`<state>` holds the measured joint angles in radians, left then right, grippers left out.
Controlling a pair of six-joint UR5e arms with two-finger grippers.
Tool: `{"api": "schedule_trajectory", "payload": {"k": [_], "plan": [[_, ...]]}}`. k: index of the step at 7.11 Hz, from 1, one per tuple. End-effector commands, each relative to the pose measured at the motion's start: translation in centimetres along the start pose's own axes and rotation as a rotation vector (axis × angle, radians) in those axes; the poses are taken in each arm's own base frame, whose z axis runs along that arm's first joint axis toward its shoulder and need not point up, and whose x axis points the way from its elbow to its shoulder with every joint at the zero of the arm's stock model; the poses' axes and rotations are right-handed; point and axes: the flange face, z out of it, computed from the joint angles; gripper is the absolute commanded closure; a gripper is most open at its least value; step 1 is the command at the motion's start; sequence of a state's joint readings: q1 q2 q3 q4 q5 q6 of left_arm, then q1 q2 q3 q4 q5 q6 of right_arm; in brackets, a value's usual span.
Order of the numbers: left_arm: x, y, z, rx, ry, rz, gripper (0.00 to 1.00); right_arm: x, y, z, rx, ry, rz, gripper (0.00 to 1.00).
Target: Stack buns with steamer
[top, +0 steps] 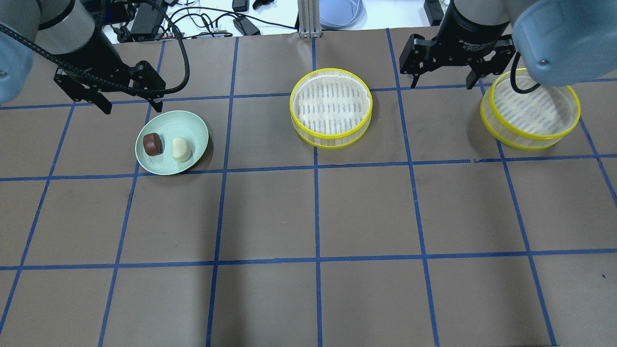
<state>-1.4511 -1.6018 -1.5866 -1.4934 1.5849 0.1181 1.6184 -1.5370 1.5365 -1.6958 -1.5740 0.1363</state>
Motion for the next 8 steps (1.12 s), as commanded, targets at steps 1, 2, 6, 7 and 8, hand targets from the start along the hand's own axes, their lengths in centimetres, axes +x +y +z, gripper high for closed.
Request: {"api": "schedule_trajectory", "payload": {"k": [1, 2, 6, 7, 8], "plan": [[0.0, 0.2, 0.5, -0.006, -0.002, 0.0, 0.0, -0.1, 0.0, 0.1, -0.011, -0.014, -0.016, 0.0], [0.0, 0.2, 0.4, -0.007, -0.004, -0.001, 0.0, -0.1, 0.0, 0.2, -0.008, -0.007, -0.027, 0.0], [-0.7, 0.1, 0.5, -0.008, 0.011, -0.026, 0.0, 1.1, -3.7, 2.6, 0.055, -0.002, -0.061, 0.0], [-1.0, 0.0, 0.6, -0.005, 0.01, -0.035, 0.0, 4.5, -6.5, 4.5, 0.068, 0.013, -0.08, 0.0], [-1.1, -0.5, 1.5, -0.025, 0.012, -0.029, 0.0, 10.0, -7.9, 5.3, 0.053, 0.025, 0.001, 0.0]]}}
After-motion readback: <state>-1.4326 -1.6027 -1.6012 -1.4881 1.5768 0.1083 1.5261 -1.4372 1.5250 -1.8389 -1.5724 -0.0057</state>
